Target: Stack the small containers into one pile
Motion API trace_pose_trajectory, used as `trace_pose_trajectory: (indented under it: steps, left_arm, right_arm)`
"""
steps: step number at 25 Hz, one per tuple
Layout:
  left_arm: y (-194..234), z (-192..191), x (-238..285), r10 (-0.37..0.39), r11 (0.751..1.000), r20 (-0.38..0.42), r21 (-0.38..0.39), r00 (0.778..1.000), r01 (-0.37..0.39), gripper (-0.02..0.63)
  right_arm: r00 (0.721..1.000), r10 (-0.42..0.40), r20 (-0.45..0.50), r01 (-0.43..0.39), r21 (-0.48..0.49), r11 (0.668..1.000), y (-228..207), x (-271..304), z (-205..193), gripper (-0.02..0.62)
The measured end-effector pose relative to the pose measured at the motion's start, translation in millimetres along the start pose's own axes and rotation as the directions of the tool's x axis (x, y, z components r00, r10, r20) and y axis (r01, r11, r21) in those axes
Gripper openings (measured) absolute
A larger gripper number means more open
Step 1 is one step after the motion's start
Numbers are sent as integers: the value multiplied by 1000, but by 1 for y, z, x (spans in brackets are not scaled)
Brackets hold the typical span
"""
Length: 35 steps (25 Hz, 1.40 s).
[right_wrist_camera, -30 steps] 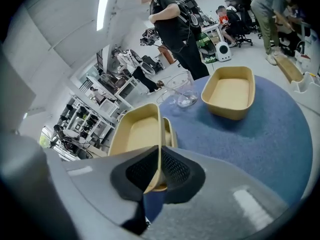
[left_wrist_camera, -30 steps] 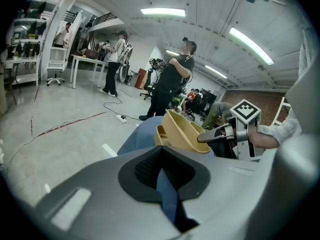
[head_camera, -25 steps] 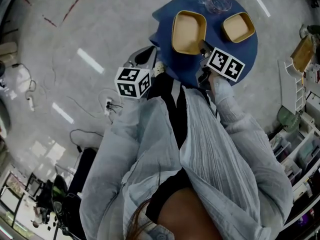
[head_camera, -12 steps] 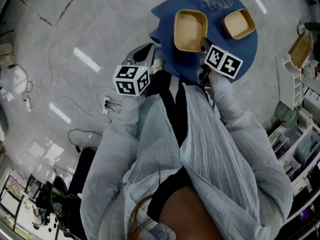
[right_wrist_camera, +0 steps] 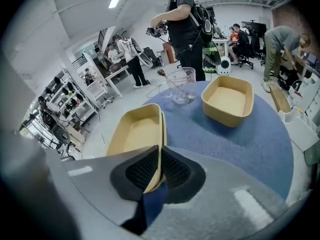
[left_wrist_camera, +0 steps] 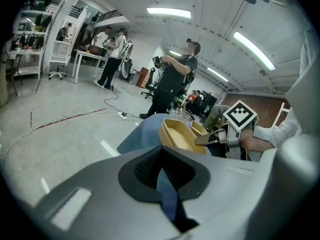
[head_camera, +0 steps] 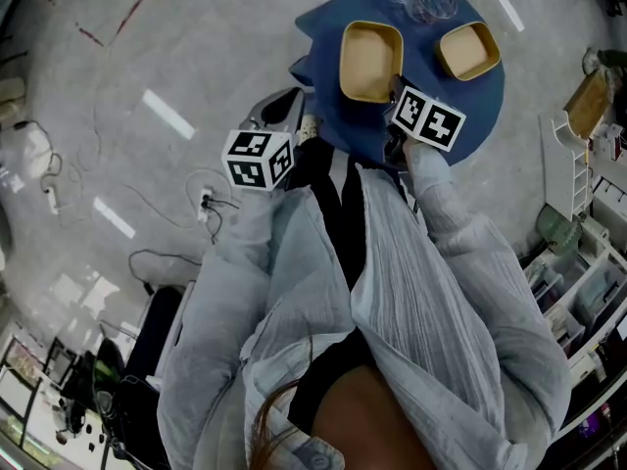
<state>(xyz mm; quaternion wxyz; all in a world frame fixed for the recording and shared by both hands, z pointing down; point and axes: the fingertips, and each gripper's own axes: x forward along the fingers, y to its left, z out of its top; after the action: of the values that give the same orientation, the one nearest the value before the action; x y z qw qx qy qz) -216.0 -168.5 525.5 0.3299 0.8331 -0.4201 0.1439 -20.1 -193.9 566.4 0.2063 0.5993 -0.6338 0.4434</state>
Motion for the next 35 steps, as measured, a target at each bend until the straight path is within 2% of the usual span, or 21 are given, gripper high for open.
trace_pose_trajectory:
  steps: [3, 5, 12, 14, 19, 24, 28, 32, 35]
  left_arm:
    - [-5, 0, 2, 0, 1000, 2, -1, 1000, 0, 14]
    - [-7, 1, 3, 0, 1000, 4, -1, 1000, 0, 14]
    - [-16, 6, 3, 11, 1000, 22, 13, 1000, -11, 14]
    - [-20, 9, 2, 18, 1000, 30, 16, 999, -18, 14]
    - [-32, 13, 1, 29, 999, 43, 26, 999, -30, 14]
    - [-41, 20, 2, 47, 998, 58, 32, 997, -49, 14]
    - [-56, 25, 8, 45, 998, 63, 45, 997, -48, 14]
    - [-73, 28, 19, 34, 997, 58, 61, 998, -38, 14]
    - [-90, 29, 30, 18, 997, 53, 73, 998, -22, 14]
  right_arm:
    - [1000, 10, -4, -10, 0, 1000, 1, 0, 0, 32]
    - [999, 34, -5, -34, 3, 999, 6, 1, 1, 65]
    - [992, 121, 38, -121, -9, 993, 16, -4, 13, 324]
    - [989, 143, 36, -142, -28, 989, 16, -7, 15, 363]
    - [980, 192, 48, -188, -69, 980, 16, -19, 22, 368]
    - [965, 254, 69, -251, -44, 967, 10, -35, 33, 368]
    - [950, 287, 121, -288, -10, 958, -4, -53, 44, 356]
    - [937, 297, 184, -307, 33, 951, -29, -70, 52, 347]
    - [939, 275, 205, -293, 62, 954, -53, -80, 51, 345]
